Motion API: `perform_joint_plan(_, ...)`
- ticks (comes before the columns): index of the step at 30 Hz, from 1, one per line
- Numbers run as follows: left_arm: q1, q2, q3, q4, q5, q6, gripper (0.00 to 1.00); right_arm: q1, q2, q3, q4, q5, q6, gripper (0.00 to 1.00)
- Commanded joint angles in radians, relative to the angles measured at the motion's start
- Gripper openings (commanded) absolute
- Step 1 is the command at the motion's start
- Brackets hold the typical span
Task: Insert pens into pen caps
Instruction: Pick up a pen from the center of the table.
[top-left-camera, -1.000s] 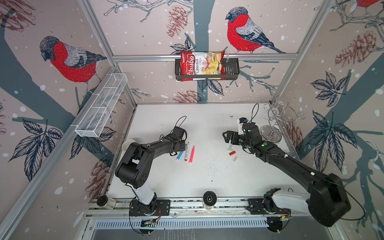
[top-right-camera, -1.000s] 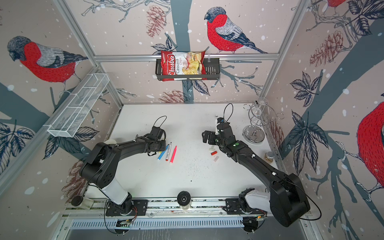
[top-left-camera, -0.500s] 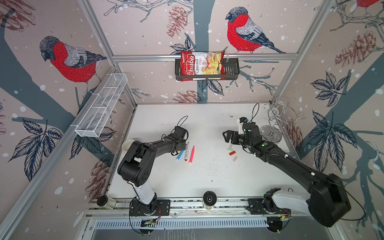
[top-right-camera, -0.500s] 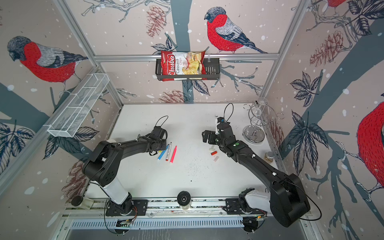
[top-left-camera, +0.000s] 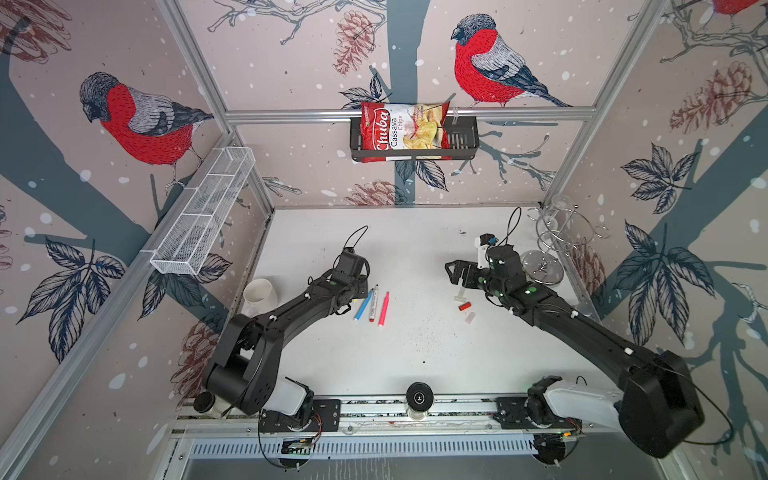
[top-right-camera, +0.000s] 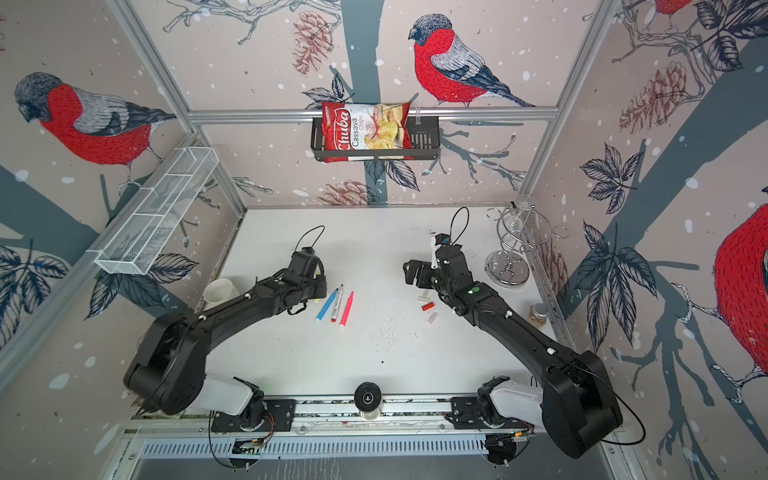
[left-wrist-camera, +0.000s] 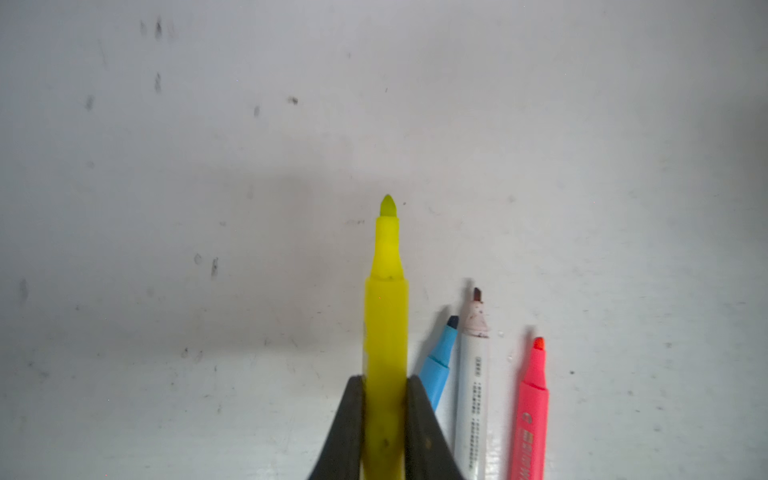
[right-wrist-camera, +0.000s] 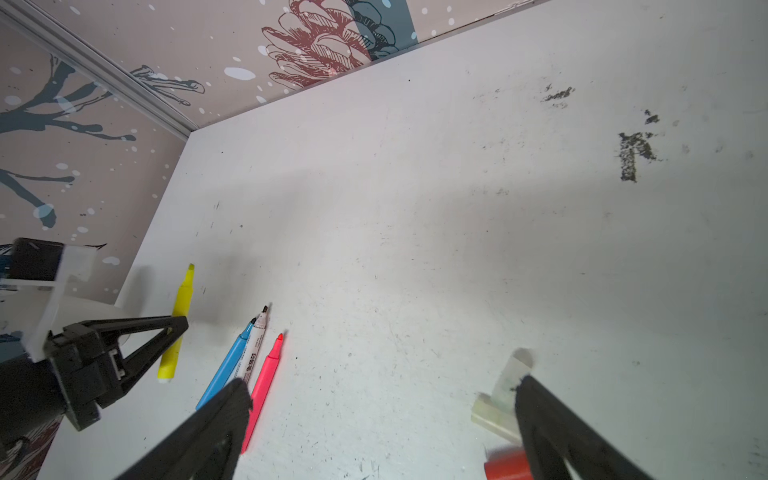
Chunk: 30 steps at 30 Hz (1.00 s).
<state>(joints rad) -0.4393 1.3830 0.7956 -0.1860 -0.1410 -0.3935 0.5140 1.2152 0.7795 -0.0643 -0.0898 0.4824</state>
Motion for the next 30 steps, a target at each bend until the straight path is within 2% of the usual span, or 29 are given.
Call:
perform_joint_plan(1,0.001,-0.116,-0.058,0.128,0.106,0.046,0.11,0.001,-0.009,-0.008,0.065,-0.096,0.013,1.0)
perform_joint_plan(8,0.001,-0.35,-0.259,0.44,0.387,0.049,0.12,0.007,-0.015,-0.028,0.22,-0.388,0.037,0.99)
perform_joint_plan(13,0.001,-0.402,-0.307,0.525,0.485,0.023,0.12,0.023,0.002,-0.013,0.281,-0.509,0.043,0.97)
perform_joint_plan(16,-0.001,-0.415,-0.327,0.581,0.531,-0.008,0.12,0.054,0.033,0.016,0.29,-0.535,0.037,0.93)
perform_joint_plan(21,-0.042,-0.426,-0.348,0.67,0.536,-0.048,0.12,0.11,0.128,0.08,0.301,-0.552,0.037,0.84)
perform_joint_plan(30,-0.118,-0.395,-0.342,0.741,0.494,-0.067,0.12,0.167,0.223,0.154,0.338,-0.541,0.061,0.77)
